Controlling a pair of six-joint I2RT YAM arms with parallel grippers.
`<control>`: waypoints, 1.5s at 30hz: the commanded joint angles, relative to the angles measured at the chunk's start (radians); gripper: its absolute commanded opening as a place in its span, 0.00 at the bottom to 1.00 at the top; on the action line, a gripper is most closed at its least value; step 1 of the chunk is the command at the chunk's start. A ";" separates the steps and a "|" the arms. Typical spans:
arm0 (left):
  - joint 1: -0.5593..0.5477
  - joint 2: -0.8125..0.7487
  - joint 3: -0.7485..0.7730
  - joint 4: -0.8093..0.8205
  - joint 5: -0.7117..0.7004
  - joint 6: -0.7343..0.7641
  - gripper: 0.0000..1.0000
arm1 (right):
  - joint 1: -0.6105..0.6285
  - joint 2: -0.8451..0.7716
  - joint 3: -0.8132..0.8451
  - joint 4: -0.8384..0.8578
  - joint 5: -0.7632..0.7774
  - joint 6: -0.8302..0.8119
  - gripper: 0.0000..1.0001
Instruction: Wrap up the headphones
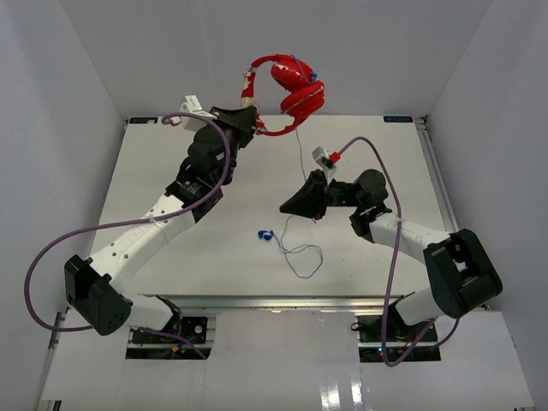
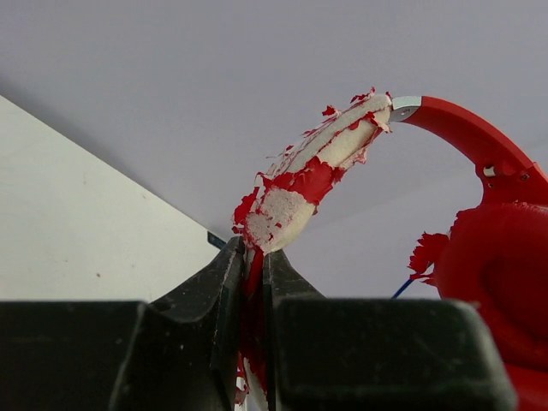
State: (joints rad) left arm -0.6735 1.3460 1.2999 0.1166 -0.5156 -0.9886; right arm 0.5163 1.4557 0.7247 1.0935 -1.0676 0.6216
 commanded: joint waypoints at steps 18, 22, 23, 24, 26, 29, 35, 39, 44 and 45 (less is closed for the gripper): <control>0.060 0.216 0.264 0.219 -0.439 0.432 0.00 | 0.120 -0.188 -0.010 -0.353 0.100 -0.312 0.08; 0.060 0.254 0.222 0.286 -0.454 0.557 0.00 | 0.142 -0.201 0.051 -0.508 0.113 -0.388 0.08; 0.060 0.259 0.198 0.304 -0.459 0.580 0.00 | 0.146 -0.202 0.067 -0.539 0.120 -0.412 0.08; 0.060 0.265 0.176 0.317 -0.462 0.602 0.00 | 0.150 -0.204 0.082 -0.583 0.129 -0.437 0.08; 0.060 0.275 0.148 0.337 -0.462 0.645 0.00 | 0.155 -0.208 0.118 -0.670 0.144 -0.489 0.08; 0.060 0.285 0.090 0.391 -0.463 0.751 0.00 | 0.166 -0.219 0.223 -0.874 0.200 -0.608 0.08; 0.058 0.266 -0.057 0.426 -0.413 0.824 0.00 | 0.170 -0.225 0.468 -1.218 0.344 -0.859 0.08; 0.057 0.223 -0.168 0.342 -0.267 0.719 0.00 | 0.171 -0.183 0.642 -1.418 0.509 -1.055 0.08; 0.048 0.151 -0.298 0.323 -0.034 0.638 0.00 | 0.176 -0.098 0.805 -1.614 0.667 -1.280 0.08; 0.048 0.126 -0.317 0.331 -0.003 0.634 0.00 | 0.176 -0.089 0.828 -1.654 0.687 -1.305 0.08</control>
State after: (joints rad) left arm -0.6163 1.6243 1.0320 0.3858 -0.7331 -0.2627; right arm 0.6834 1.3085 1.4585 -0.3226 -0.5527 -0.4485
